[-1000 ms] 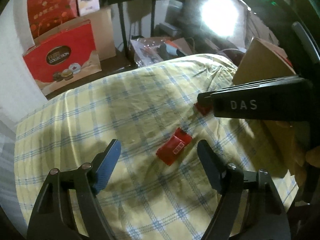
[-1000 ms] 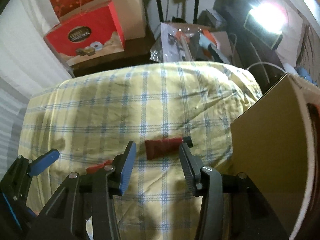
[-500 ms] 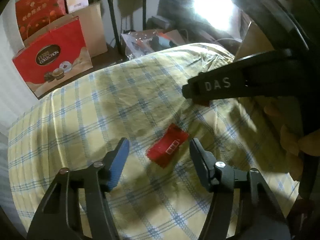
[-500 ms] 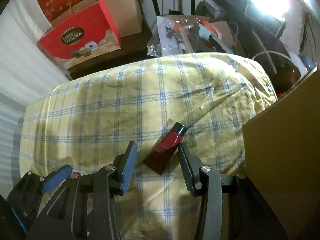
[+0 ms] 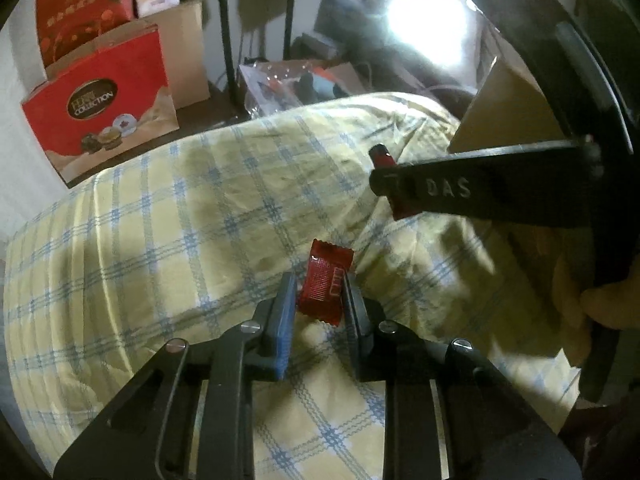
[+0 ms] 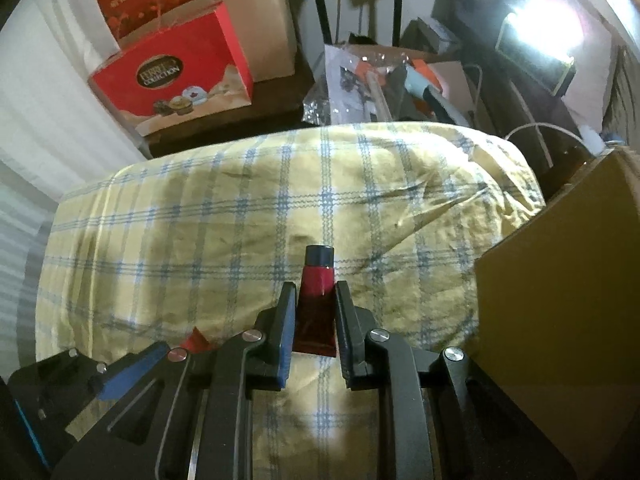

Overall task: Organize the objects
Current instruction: 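Grasp the red candy stick with the right gripper while the left gripper grasps the red candy packet, then carry both red candies into the cardboard box and open both grippers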

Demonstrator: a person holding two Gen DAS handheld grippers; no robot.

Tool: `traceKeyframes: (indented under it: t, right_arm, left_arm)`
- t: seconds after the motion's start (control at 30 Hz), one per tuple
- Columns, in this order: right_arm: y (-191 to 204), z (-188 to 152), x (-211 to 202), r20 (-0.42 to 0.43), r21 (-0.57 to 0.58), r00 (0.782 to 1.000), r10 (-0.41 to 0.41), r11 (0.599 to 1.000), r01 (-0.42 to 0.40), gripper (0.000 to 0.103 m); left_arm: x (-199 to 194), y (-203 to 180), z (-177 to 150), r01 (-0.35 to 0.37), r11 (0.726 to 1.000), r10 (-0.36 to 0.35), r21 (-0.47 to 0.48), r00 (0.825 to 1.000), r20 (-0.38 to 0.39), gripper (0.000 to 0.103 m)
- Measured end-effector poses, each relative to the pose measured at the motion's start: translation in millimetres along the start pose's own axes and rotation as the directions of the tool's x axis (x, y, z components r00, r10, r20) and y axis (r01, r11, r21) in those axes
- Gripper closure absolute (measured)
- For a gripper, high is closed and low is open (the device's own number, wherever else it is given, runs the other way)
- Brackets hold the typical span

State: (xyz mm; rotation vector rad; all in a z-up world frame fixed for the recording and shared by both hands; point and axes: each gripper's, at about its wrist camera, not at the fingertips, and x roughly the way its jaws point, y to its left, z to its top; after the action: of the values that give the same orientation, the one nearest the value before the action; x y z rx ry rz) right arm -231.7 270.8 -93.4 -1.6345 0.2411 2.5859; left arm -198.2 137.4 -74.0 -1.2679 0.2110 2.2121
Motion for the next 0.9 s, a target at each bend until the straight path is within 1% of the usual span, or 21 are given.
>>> traceKeyframes:
  t: [0.17, 0.27, 0.37, 0.43, 0.53, 0.67, 0.77, 0.9]
  right_arm:
    - [3.5, -5.2, -26.2, 0.046, -0.025, 0.999, 0.011, 1.000, -0.010, 0.086]
    - [5.0, -8.7, -44.5, 0.077, -0.040, 0.997, 0.019, 0.999, -0.016, 0.086]
    - [5.4, -11.5, -61.2, 0.103, -0.045, 0.994, 0.030, 0.999, -0.025, 0.086]
    - [5.9, -13.8, -71.6, 0.125, -0.050, 0.992, 0.032, 0.998, -0.026, 0.086]
    - [6.7, -17.9, -87.7, 0.162, -0.059, 0.986, 0.035, 0.998, -0.026, 0.086]
    - [5.1, -25.1, -110.9, 0.207, -0.071, 0.977, 0.046, 0.997, -0.032, 0.085]
    - [3.0, -30.5, -128.5, 0.242, -0.080, 0.970, 0.038, 0.997, -0.019, 0.085]
    - [-4.3, -39.0, -148.5, 0.272, -0.075, 0.961, 0.038, 0.997, -0.018, 0.085]
  left_arm:
    - [-27.1, 2.8, 5.0, 0.008, 0.999, -0.006, -0.049, 0.999, 0.051, 0.082]
    - [-45.6, 2.4, 12.5, 0.002, 0.997, 0.005, -0.072, 0.996, 0.092, 0.082]
    - [-66.9, -1.9, 19.4, -0.011, 0.995, 0.023, -0.097, 0.991, 0.133, 0.082]
    - [-76.4, -3.5, 25.0, -0.032, 0.993, 0.049, -0.111, 0.987, 0.152, 0.082]
    - [-88.6, -4.3, 29.1, -0.044, 0.988, 0.069, -0.146, 0.983, 0.172, 0.082]
    - [-107.4, -7.6, 32.2, -0.043, 0.981, 0.081, -0.190, 0.977, 0.197, 0.082]
    - [-116.2, -14.5, 35.1, -0.044, 0.979, 0.085, -0.197, 0.975, 0.206, 0.082]
    - [-125.8, -29.7, 40.8, -0.038, 0.982, 0.079, -0.183, 0.973, 0.218, 0.082]
